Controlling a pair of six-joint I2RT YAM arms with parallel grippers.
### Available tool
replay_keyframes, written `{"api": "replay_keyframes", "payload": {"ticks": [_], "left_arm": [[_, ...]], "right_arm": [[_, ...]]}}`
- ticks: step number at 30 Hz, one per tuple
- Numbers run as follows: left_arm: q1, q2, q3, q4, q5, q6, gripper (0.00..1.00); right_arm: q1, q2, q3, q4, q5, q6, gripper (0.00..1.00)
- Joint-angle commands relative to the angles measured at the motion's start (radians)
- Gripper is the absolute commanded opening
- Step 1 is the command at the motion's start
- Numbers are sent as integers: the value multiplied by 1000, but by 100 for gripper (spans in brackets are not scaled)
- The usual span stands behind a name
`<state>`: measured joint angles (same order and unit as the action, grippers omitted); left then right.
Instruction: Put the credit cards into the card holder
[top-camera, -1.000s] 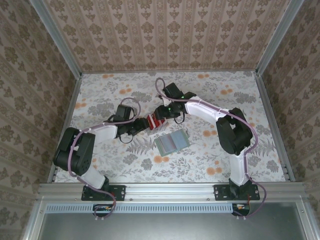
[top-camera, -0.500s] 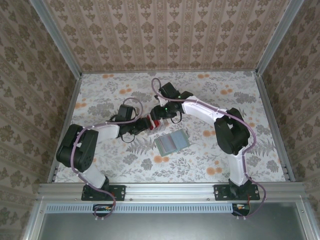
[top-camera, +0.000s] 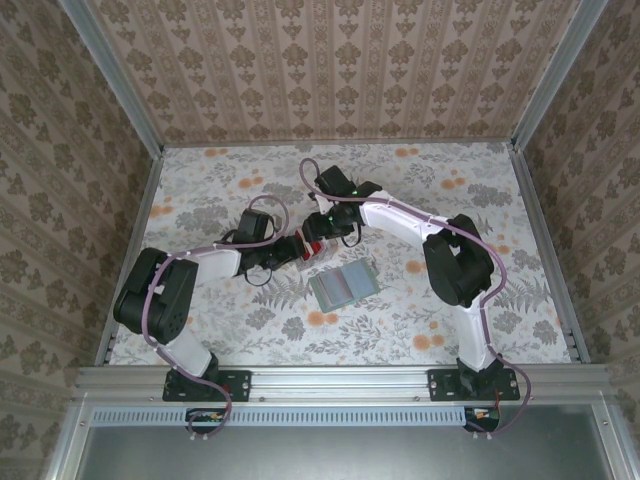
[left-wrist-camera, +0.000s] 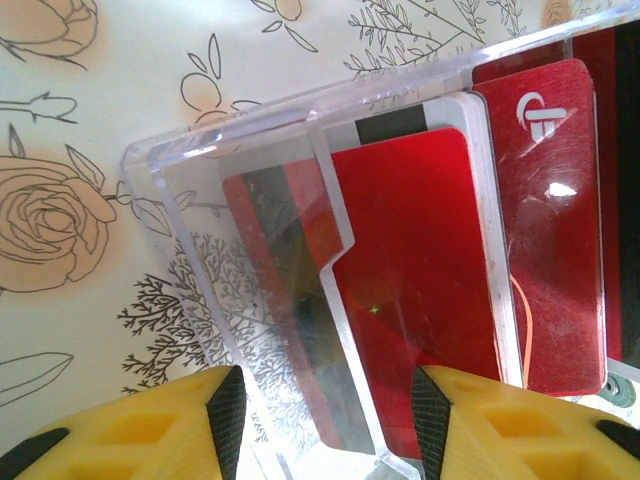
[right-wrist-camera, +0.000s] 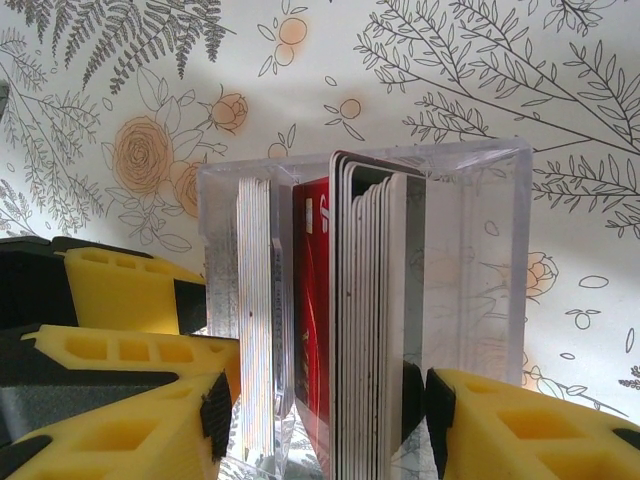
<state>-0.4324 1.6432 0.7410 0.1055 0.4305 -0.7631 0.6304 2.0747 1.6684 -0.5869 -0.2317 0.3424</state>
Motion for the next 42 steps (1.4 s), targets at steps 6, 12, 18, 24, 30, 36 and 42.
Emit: {"api": "replay_keyframes", "payload": {"ticks": [6,12,18,24,30,36,42], "left_arm": [[-8,13,29,-20,-1,16,51],[-9,13,29,-19,-1,14,51],[-8,13,29,-20,-1,14,51],[-9,12,31,-22,-1,14,51],[-13,15,35,-22,-3,12,51],[-16,17,38,-26,-6,12,51],[-17,21,45,-30,-6,14,51]], "right_arm": [[15,-45,2,-2,-23,-2,53],[16,-47,1,-6,-18,-6,49],[15,-50,2,-2,-21,-5,44],[15,-66,-1,-4,-17,-4,39],[15,-68,-2,-8,-9,-11,31],[9,-63,1,-10,-11,-10,29],[-2,-64,1,-5,-37,-6,22]]}}
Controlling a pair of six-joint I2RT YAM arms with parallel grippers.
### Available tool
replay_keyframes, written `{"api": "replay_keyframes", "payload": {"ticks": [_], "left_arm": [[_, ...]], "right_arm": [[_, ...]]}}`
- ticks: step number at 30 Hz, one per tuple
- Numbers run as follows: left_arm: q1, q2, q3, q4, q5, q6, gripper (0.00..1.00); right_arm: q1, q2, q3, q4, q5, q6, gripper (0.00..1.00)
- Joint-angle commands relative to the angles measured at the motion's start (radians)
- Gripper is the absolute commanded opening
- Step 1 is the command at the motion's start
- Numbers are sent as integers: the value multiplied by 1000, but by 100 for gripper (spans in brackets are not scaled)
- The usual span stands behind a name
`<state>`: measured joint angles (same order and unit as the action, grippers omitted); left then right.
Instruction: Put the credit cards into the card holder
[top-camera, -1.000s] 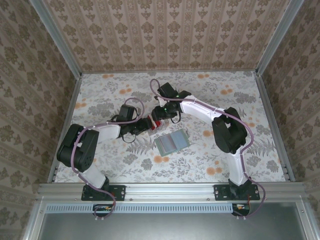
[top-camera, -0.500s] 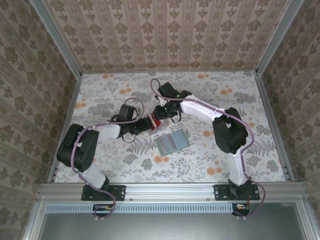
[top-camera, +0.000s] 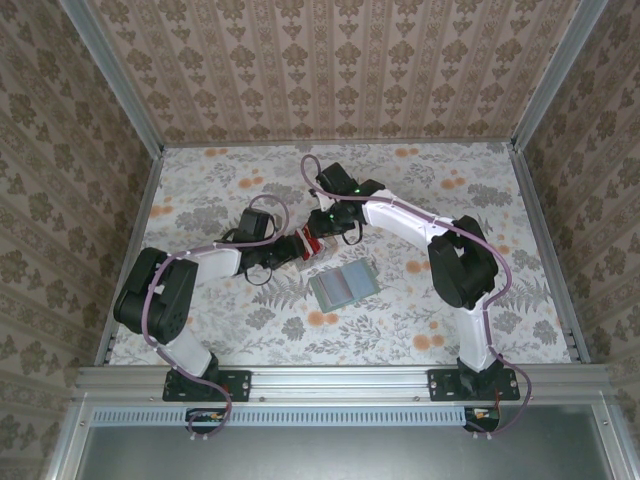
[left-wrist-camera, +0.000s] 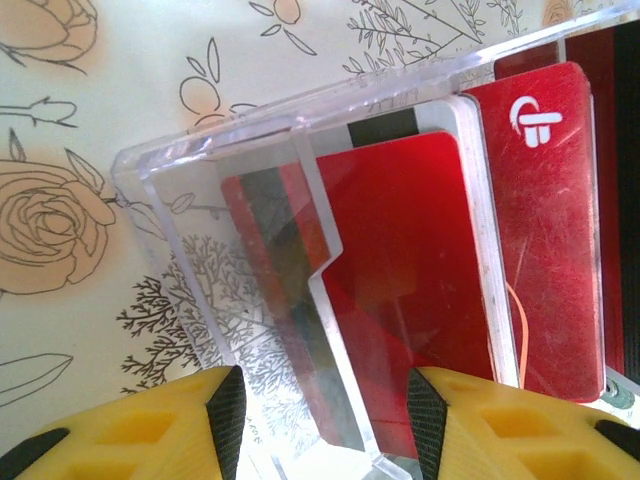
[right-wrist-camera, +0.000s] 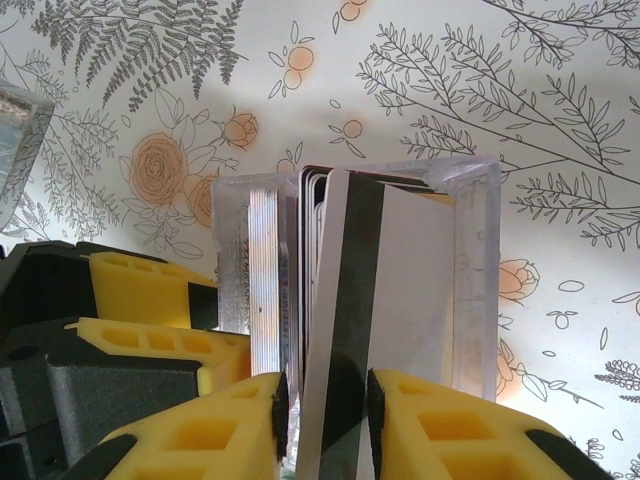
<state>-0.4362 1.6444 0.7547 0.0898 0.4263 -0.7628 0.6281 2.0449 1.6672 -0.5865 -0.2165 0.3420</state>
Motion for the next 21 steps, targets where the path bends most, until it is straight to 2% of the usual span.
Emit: {"api": "replay_keyframes", "payload": {"ticks": [1,5,11,21], "left_arm": [[-14,20,34,-16,-1,15,51],[-15,23,38,-22,-1,17,50],[-13,23,37,-23,-5,18,51],[-14,20,35,-27,-7,18,50]], "right_arm": [[-3,-34,0,1,-60,0,16],[-12,-34,-4,8,-89,7,14],[-30,-44,-36,44,-158,31,26],[-45,-58,-72,104,-209,59,26]]}}
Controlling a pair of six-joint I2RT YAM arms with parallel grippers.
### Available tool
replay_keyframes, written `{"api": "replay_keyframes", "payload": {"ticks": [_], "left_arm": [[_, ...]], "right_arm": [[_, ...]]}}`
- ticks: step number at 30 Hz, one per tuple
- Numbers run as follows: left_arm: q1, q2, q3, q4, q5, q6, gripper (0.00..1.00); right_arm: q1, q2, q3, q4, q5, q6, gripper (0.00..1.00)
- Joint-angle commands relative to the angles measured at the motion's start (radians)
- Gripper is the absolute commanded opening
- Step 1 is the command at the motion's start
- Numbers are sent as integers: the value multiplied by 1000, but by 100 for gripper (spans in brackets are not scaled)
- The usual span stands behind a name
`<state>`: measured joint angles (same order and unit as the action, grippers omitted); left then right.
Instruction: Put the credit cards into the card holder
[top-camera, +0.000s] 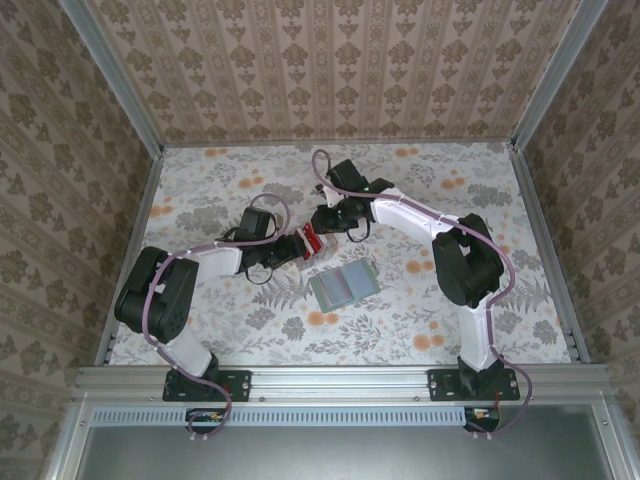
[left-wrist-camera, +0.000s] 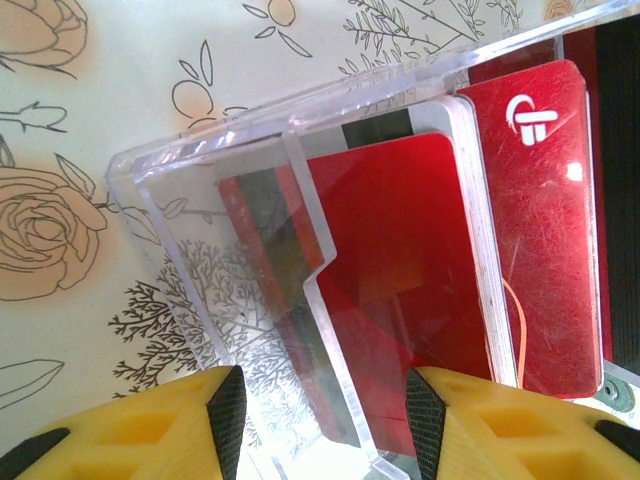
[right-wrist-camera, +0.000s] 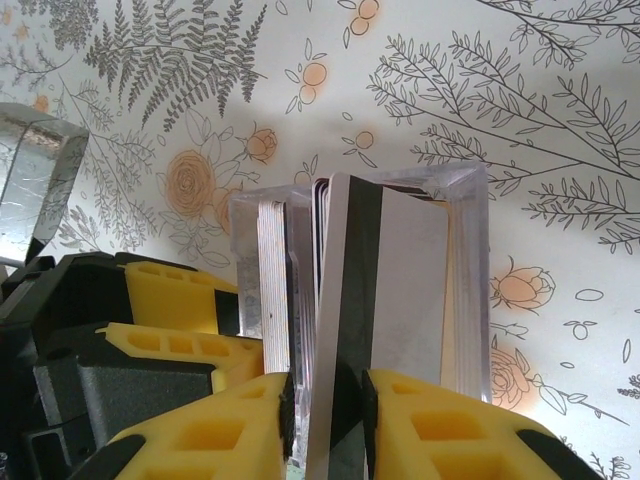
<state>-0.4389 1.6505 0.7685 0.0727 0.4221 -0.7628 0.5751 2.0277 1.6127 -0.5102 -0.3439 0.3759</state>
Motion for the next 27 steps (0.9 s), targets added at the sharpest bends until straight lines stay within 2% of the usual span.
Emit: {"api": "replay_keyframes", "payload": {"ticks": [1,27], "left_arm": [[-11,14,22,-9,-3,17,50],[-11,3,21,-24,-17,19,50]], "right_arm": [[6,-45,-22,34,-84,27,26],[-16,-73,-81,90,-134,64,17]]}}
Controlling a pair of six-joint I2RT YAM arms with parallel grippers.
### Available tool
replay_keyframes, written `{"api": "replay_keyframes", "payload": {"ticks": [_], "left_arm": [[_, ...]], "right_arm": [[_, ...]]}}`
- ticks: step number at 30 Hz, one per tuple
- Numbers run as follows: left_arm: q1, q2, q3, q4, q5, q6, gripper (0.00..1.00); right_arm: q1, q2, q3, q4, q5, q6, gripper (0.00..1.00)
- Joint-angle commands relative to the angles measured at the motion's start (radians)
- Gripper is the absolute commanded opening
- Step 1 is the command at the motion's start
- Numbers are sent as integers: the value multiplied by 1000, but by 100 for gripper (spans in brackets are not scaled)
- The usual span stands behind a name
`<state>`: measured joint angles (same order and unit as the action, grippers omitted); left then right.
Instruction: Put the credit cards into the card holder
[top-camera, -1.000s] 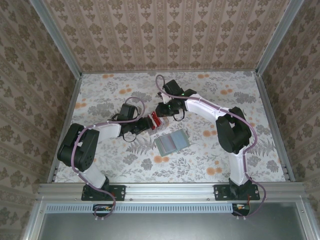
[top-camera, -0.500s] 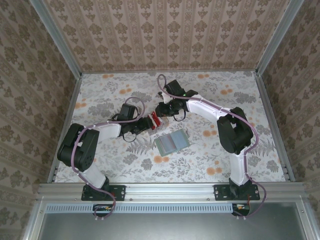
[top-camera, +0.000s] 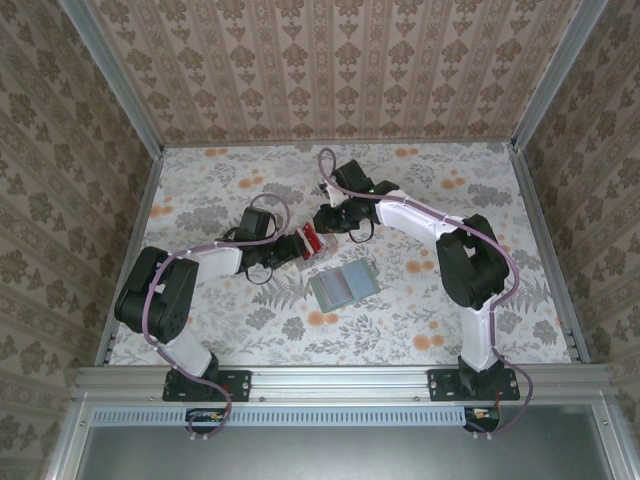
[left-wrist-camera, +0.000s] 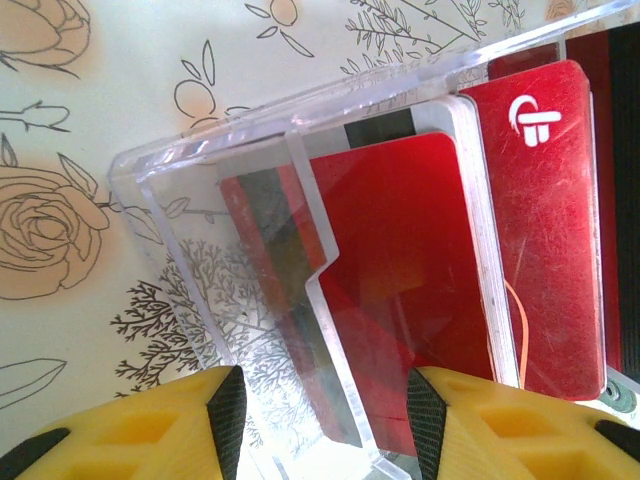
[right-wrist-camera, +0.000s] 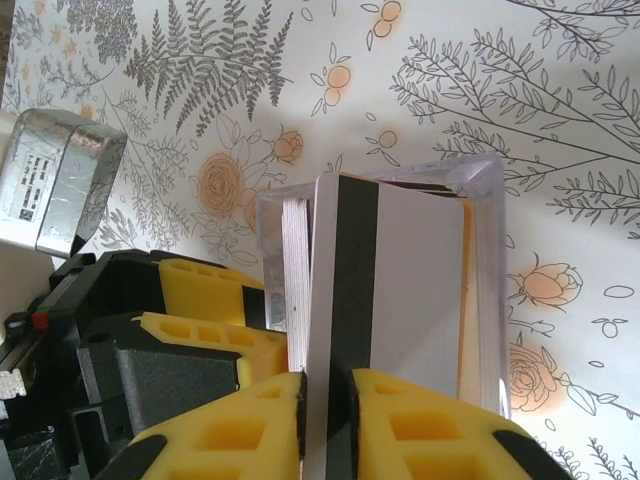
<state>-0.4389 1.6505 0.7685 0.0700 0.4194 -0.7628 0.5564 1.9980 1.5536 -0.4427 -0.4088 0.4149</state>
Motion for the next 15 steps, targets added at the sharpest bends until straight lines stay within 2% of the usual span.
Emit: {"api": "replay_keyframes", "payload": {"ticks": [1,2,8,11,15], "left_arm": [[-12,2,19,-21,-16,20,50],[-39,0,19,-23,-17,20,50],[-43,-7,19,-31,-26,21,51],[-44,-9,19,-32,-30,22,50],[-48,-11,20,-34,-32,22,51]], "right_arm": [[1,-44,-23,25,-74,27,16],[0,-45,-25,27,-76,28,15],[-6,-47,-41,53,-114,45,10],[-10,-50,-50,67,-131,54,3],[-15,-57,-59,72,-136,58,4]]}}
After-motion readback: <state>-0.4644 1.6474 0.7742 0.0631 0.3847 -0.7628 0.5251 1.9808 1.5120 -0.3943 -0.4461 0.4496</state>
